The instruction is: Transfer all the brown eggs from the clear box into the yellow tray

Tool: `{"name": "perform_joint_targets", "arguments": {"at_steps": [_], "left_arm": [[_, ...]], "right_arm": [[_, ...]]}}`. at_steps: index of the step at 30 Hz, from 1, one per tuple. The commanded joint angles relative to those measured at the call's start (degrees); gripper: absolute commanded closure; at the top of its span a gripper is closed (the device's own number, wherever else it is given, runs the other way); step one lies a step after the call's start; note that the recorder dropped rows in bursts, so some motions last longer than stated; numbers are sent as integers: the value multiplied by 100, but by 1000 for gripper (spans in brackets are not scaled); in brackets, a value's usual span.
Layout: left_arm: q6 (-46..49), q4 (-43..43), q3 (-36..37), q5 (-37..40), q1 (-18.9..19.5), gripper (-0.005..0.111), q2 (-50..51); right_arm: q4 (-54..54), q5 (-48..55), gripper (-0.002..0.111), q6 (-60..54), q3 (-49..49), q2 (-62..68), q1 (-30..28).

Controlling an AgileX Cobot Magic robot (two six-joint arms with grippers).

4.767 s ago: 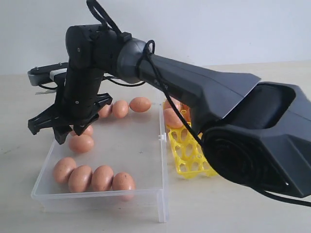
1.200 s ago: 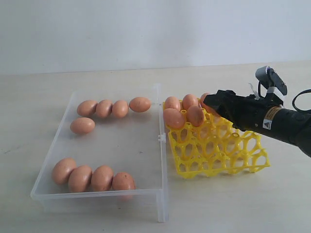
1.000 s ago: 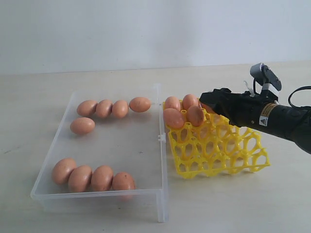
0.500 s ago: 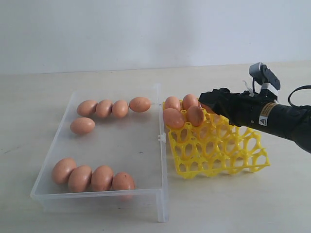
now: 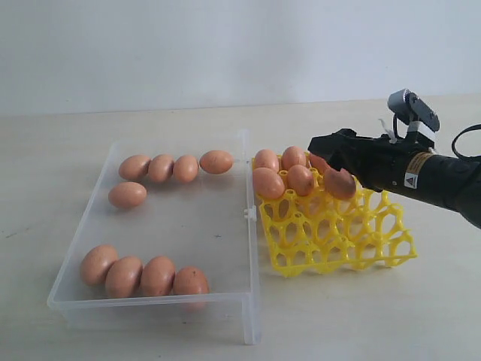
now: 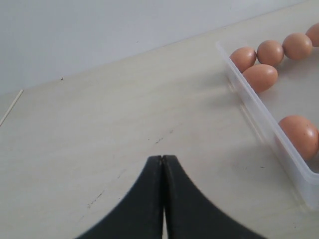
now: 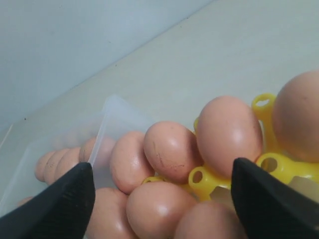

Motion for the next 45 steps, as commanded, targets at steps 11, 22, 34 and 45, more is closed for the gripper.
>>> {"name": "perform_joint_targets", "arguments": {"at_steps": [11,22,34,45], "left_arm": [[-31,0,-23,-45,-11,107,-35],[-31,0,-23,-45,-11,107,-35],[-31,0,-23,-45,-11,107,-35],[-31,0,-23,-45,-11,107,-35]], "right_arm": [[114,55,38,-362,-23,-89,-28],[16,2109,40,-1365,-23,-1555,130],[2642,5880,44,-3680,-548,-2186,1272],[3851,8440,46,-4610,-2262,-1047,1304]]}}
